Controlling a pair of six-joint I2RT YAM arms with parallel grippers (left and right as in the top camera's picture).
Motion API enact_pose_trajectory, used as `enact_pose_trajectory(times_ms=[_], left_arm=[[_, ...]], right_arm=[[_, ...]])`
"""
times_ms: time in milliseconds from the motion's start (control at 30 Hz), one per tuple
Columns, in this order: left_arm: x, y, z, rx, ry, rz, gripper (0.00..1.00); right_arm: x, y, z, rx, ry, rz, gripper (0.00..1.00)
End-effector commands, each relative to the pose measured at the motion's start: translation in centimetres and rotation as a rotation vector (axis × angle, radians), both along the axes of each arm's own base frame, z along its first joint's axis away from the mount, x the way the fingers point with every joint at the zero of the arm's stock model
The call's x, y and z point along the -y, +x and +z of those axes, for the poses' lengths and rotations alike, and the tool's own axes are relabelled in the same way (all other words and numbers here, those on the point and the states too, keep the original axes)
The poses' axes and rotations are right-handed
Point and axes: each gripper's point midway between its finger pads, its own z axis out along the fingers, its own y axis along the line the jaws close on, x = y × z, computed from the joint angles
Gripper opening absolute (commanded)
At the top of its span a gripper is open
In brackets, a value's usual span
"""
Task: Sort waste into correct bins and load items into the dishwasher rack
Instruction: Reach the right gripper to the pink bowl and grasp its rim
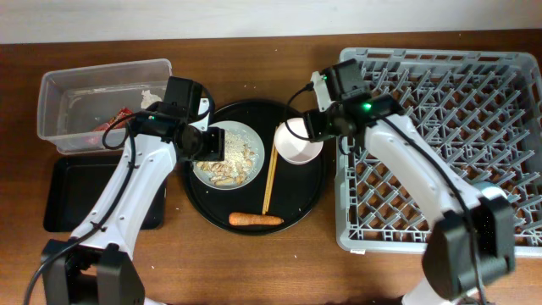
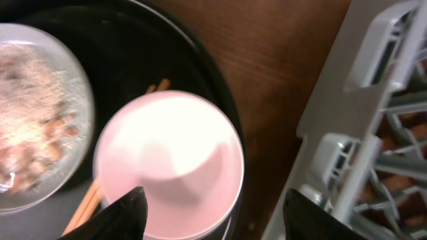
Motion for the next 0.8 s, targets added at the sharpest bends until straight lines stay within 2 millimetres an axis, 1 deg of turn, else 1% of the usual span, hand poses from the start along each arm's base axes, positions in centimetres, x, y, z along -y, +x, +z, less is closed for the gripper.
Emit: enact_pose_trajectory(times_ms=[0,100,200,433,533,767], left_arm=[[-0.3,0.2,1.1,0.031,0.004,-0.002,0.63],[-0.3,0.2,1.1,0.031,0.004,-0.002,0.63],[-0.3,0.2,1.0,0.031,0.004,-0.002,0.63],[-0.3,0.2,1.0,0.031,0.004,-0.002,0.63],[-0.3,0.2,1.0,0.031,0.004,-0.002,0.63],[-0.3,0.1,1.0,0.027,0.005,-0.002,0.63]], right_arm=[[-0.1,1.2,-3.3,-0.032,-0.035,-0.025,0.65],[-0.1,1.3,-5.8,-0.073,-0.051,-0.025,0.65],[0.0,1.1,-6.9,-0.097,-0.06,-0.024,0.64],[0.1,0.5,-7.4,-0.126,-0.067,-0.022,0.57],[0.1,0.1,-7.5,-0.14,-0.073,-0.017,0.57],[-1.6,-0.9,-7.7,-0.15,-0.081,0.025,0.57]])
